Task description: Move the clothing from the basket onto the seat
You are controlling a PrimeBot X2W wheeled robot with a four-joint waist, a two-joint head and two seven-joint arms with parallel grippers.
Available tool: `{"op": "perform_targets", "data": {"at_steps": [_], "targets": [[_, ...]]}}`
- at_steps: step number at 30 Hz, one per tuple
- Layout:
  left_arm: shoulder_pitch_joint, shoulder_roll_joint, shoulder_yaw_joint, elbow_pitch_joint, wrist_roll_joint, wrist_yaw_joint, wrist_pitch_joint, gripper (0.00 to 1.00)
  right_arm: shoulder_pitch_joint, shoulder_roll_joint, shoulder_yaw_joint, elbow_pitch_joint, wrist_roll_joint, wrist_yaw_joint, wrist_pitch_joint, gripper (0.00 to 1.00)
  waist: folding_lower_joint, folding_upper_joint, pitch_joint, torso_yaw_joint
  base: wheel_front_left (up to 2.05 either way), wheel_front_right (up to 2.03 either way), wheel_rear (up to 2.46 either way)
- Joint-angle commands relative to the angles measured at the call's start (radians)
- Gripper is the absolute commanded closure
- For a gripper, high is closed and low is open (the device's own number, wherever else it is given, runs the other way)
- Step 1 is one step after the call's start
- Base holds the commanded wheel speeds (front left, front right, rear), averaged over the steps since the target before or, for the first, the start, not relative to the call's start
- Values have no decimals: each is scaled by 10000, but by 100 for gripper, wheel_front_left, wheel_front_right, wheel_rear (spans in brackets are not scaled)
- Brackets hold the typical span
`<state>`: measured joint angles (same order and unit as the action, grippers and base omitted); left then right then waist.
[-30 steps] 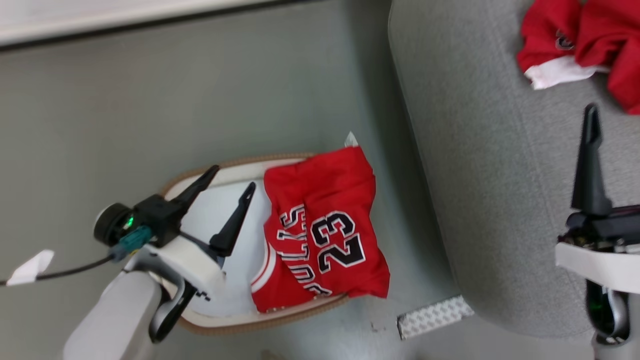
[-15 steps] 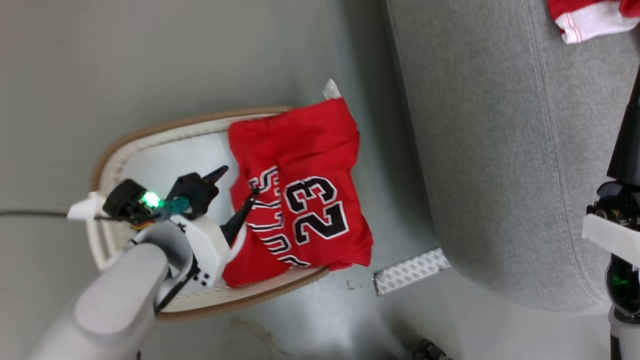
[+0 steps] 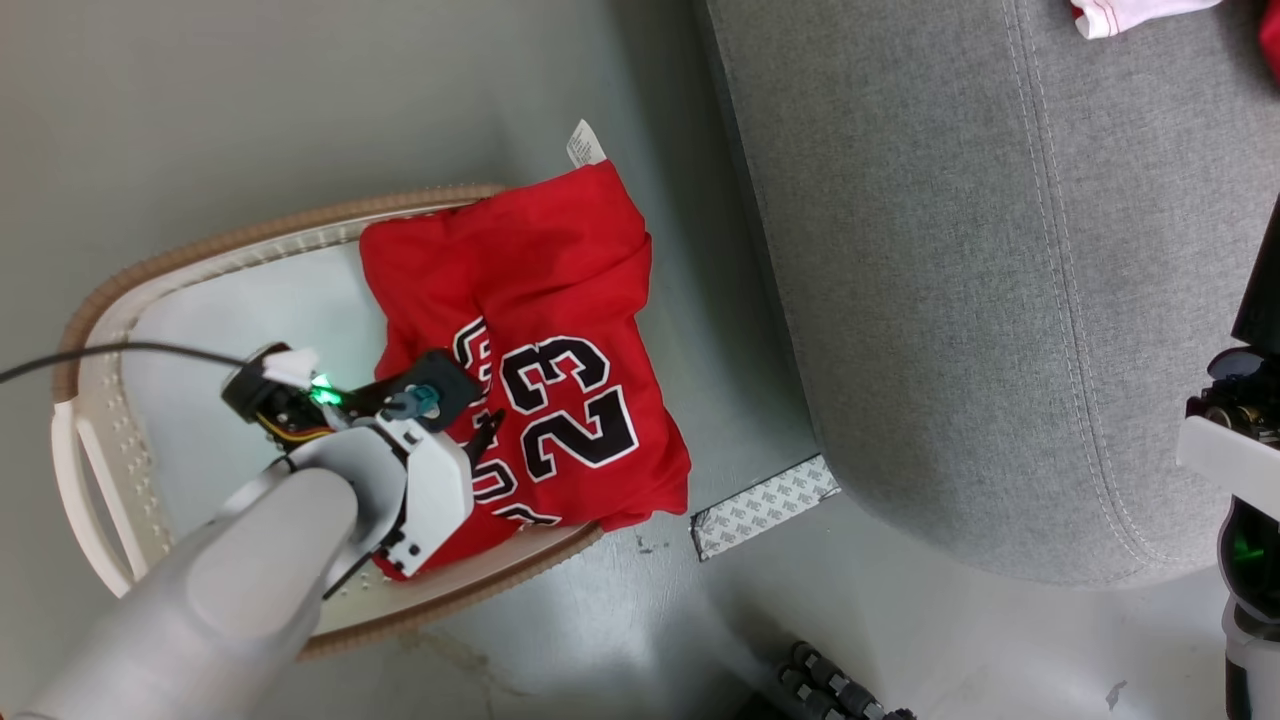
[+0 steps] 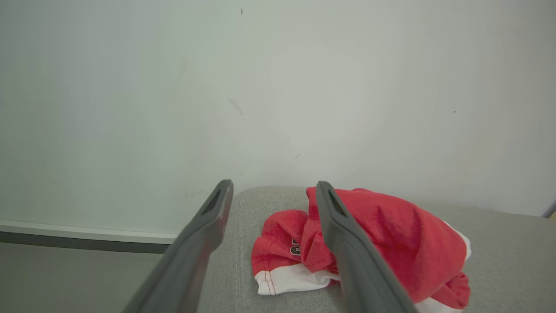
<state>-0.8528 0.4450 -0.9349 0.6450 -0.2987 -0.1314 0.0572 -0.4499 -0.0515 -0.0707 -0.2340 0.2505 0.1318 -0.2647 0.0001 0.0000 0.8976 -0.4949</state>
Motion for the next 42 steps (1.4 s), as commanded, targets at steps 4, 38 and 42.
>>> {"op": "perform_targets", "data": {"at_steps": [4,38,42], "targets": [[-314,-128,-365,653,254,14,426,0,221,17,-64,-136,74,-22,7,0,-1,0,38,5,0,0,0],[-1300,-749,-2154,2367,-1973,14,-579,100,-94,14,177,531,9,-22,8,0,-1,0,-925,357,0,0,0],[-1177,-1124,-2242,2251,-2449,14,-1065,100,-49,11,84,721,-264,-22,7,0,-1,0,-1676,762,0,0,0]]}}
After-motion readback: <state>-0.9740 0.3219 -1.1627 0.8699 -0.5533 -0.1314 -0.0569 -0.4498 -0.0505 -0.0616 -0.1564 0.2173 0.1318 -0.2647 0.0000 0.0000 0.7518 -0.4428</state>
